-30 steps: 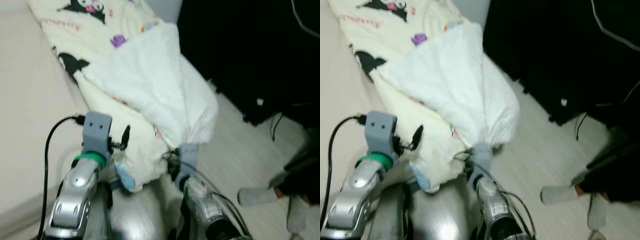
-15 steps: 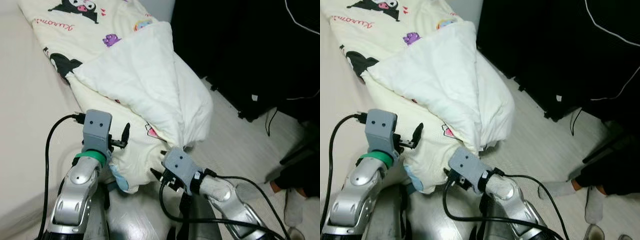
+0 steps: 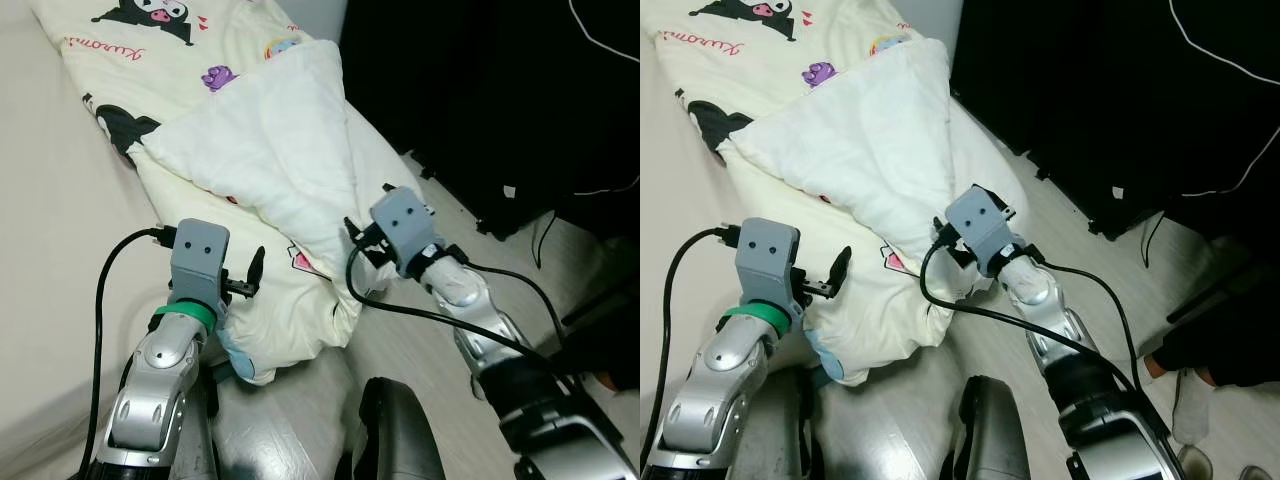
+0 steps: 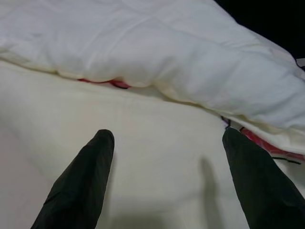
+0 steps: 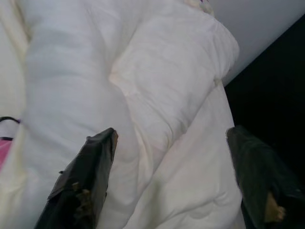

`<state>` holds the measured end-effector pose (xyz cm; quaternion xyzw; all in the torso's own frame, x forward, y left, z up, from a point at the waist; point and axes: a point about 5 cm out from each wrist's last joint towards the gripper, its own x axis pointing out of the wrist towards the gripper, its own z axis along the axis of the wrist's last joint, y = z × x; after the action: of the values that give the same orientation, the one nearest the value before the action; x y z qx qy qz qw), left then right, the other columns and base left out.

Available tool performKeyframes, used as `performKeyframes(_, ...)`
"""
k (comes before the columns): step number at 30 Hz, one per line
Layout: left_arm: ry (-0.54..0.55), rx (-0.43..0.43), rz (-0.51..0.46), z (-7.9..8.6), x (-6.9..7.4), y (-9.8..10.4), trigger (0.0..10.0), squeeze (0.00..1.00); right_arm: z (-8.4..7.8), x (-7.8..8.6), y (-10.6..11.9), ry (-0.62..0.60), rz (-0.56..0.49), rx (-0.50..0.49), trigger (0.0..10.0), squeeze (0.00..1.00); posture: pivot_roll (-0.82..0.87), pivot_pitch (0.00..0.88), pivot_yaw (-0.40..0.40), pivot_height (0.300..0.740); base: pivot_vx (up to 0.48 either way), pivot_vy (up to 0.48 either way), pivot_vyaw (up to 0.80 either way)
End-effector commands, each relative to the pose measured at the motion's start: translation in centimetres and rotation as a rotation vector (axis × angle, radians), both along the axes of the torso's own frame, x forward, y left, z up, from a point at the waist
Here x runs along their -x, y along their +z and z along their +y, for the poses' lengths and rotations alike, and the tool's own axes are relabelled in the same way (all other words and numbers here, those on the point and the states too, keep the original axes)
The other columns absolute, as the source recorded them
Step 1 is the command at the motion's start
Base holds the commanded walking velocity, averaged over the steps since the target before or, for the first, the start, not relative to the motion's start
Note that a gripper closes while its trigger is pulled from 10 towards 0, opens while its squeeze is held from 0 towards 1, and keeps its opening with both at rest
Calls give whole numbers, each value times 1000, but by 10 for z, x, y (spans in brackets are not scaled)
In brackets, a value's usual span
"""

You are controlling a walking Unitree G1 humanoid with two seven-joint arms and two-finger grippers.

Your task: Clean up the room

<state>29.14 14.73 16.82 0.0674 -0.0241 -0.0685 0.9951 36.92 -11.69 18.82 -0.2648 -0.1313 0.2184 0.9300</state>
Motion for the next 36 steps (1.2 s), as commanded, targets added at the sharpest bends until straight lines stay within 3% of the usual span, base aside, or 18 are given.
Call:
performKeyframes(1, -15, 1, 17, -3, 5, -3, 10000, 0, 0, -2, -4, 13, 26, -16, 10000, 188, 191, 222, -81, 550, 0, 0, 0)
performKeyframes(2, -14, -1, 16, -3, 5, -2, 10000, 0, 4, -3, -3, 50, 49, -49, 10000, 0, 199, 229, -82, 550, 0, 0, 0)
performKeyframes(8, 12, -6, 6, 1, 12, 2, 10000, 0, 25, -8, 8, 225, 74, -132, 10000, 0, 240, 258, -102, 550, 0, 0, 0)
performKeyframes(13, 31, -6, 8, 4, 16, 2, 10000, 0, 31, -15, 13, 223, 73, -141, 10000, 0, 263, 275, -112, 550, 0, 0, 0)
performKeyframes(20, 67, -25, 22, 13, 28, 1, 10000, 0, 31, -21, -8, 163, 216, -125, 10000, 0, 324, 305, -125, 550, 0, 0, 0)
performKeyframes(22, 88, -33, 26, 19, 33, 1, 10000, 0, 33, -20, -13, 175, 251, -119, 10000, 0, 362, 321, -138, 550, 0, 0, 0)
performKeyframes(23, 143, -46, 36, 31, 48, 2, 10000, 0, 40, -18, -17, 245, 297, -113, 10000, 0, 393, 335, -148, 550, 0, 0, 0)
performKeyframes(27, 193, -52, 48, 40, 63, 2, 10000, 0, 45, -18, -15, 277, 304, -88, 10000, 0, 421, 348, -158, 550, 0, 0, 0)
performKeyframes(30, 210, -52, 56, 41, 70, 2, 10000, 0, 46, -19, -14, 269, 294, -49, 10000, 0, 432, 355, -163, 550, 0, 0, 0)
performKeyframes(36, 216, -52, 70, 40, 76, 0, 10000, 0, 34, -29, -5, 118, 228, 26, 10000, 0, 434, 369, -166, 550, 0, 0, 0)
